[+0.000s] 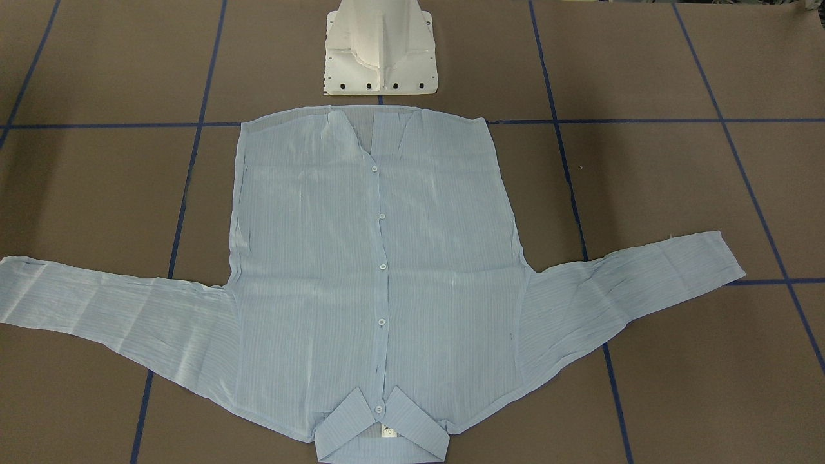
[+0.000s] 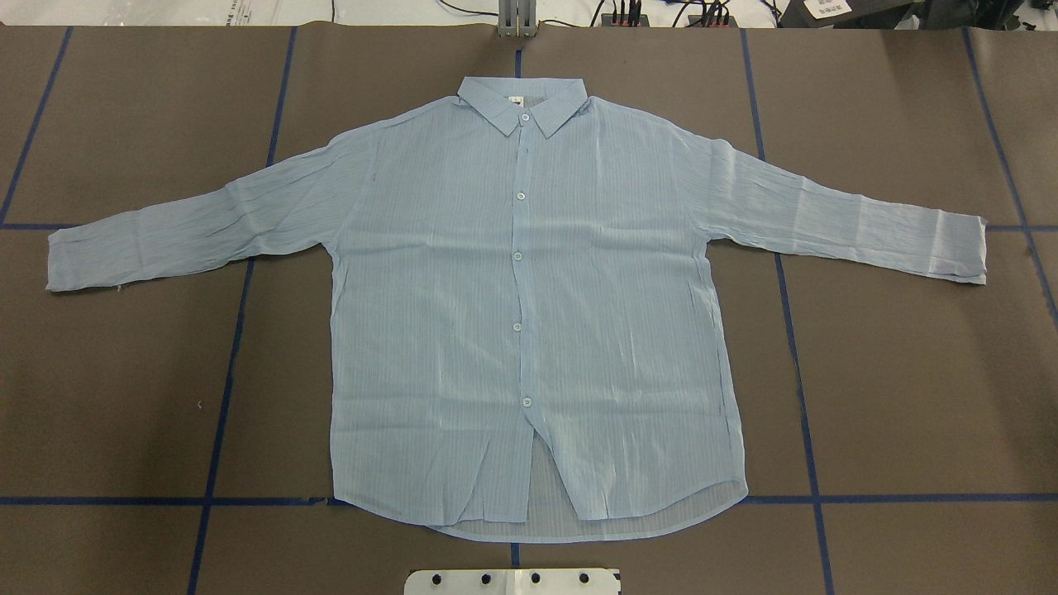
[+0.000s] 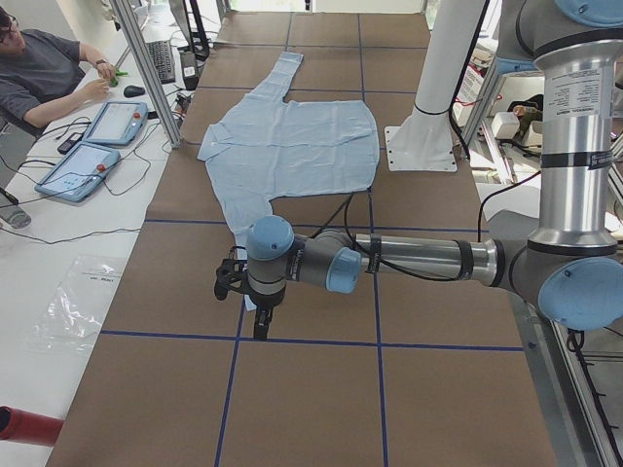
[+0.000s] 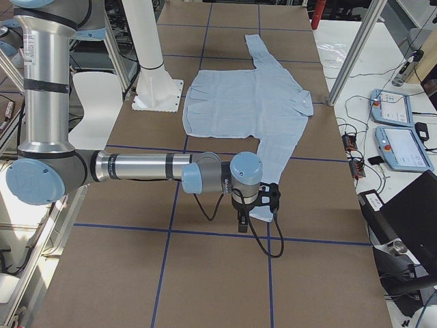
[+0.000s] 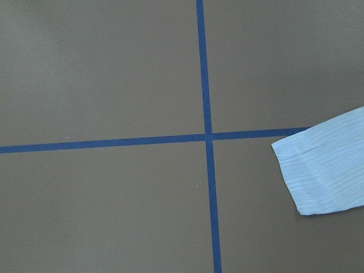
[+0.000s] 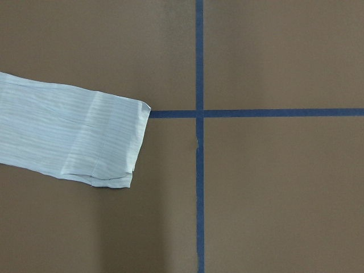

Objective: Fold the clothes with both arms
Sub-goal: 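Move the right gripper toward the cuff of the sleeve nearest it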

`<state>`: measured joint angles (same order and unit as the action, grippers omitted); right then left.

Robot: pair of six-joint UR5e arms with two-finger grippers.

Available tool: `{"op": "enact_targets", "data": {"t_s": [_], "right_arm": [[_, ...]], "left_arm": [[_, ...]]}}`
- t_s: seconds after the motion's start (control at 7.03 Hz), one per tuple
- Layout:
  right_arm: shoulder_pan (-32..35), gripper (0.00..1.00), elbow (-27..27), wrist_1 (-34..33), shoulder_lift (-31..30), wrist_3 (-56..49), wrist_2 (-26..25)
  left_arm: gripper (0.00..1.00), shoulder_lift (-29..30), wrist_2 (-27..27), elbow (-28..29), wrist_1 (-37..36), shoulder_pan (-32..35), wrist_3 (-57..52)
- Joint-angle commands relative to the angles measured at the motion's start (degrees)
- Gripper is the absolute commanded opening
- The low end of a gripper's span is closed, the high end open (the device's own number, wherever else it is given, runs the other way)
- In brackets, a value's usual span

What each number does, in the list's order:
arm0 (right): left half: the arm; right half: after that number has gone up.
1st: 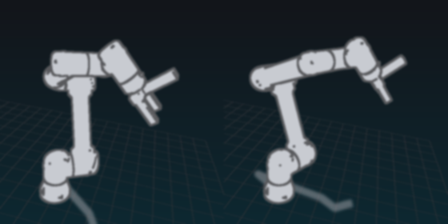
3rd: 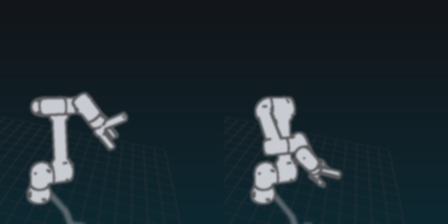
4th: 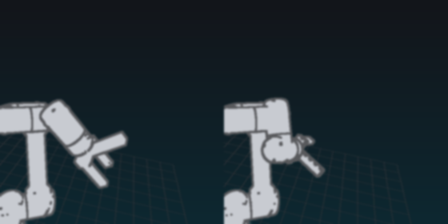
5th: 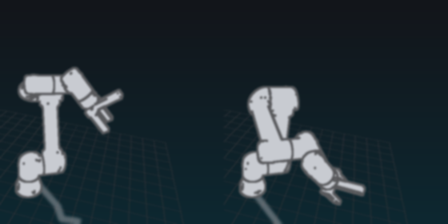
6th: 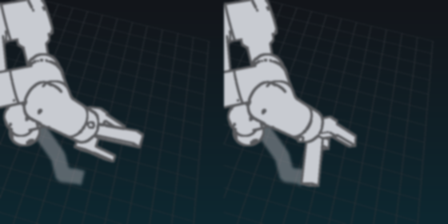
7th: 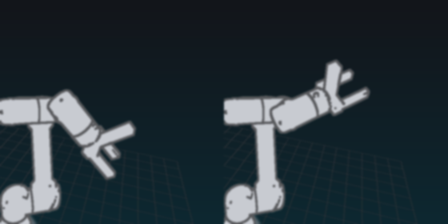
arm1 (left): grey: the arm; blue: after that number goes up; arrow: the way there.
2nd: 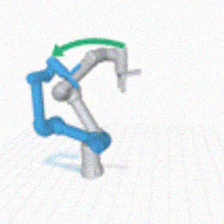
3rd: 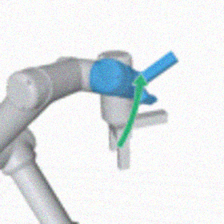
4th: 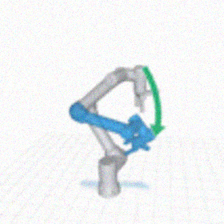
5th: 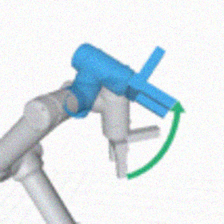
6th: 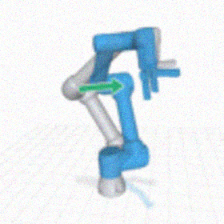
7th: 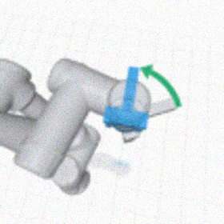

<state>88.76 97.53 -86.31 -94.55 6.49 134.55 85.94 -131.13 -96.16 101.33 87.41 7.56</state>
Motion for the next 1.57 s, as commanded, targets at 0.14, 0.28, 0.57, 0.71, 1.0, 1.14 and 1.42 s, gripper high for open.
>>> {"op": "enact_targets", "data": {"t_s": [0.14,0.28,0.57,0.71,1.0,1.14,1.42], "right_arm": [[0.0,1.0,0.2,-0.1,0.0,0.3,-0.7],[0.0,1.0,0.2,-0.1,-0.1,0.4,-0.5],[0.0,1.0,-0.2,0.0,0.2,0.3,0.2],[-0.1,1.0,-0.2,0.8,1.6,0.5,1.6],[-1.7,1.0,-4.1,7.7,2.1,0.7,1.7],[-4.2,1.0,-9.5,16.7,2.8,2.9,1.6],[-11.3,1.0,-17.6,36.0,4.3,15.1,-0.2]], "left_arm": [[0.99,0.0,0.0,0.1,0.0,0.0,0.3],[0.99,0.3,-0.2,-0.3,0.1,0.0,0.4],[0.99,2.5,-0.4,0.0,1.9,-0.7,0.4],[0.99,2.6,-1.7,0.3,4.8,-0.7,0.5],[0.99,3.3,-3.8,1.3,10.3,-0.8,0.6],[0.99,4.3,-3.8,3.9,10.9,-0.8,0.6],[0.99,4.8,-3.7,4.4,11.5,-0.9,0.6]]}}
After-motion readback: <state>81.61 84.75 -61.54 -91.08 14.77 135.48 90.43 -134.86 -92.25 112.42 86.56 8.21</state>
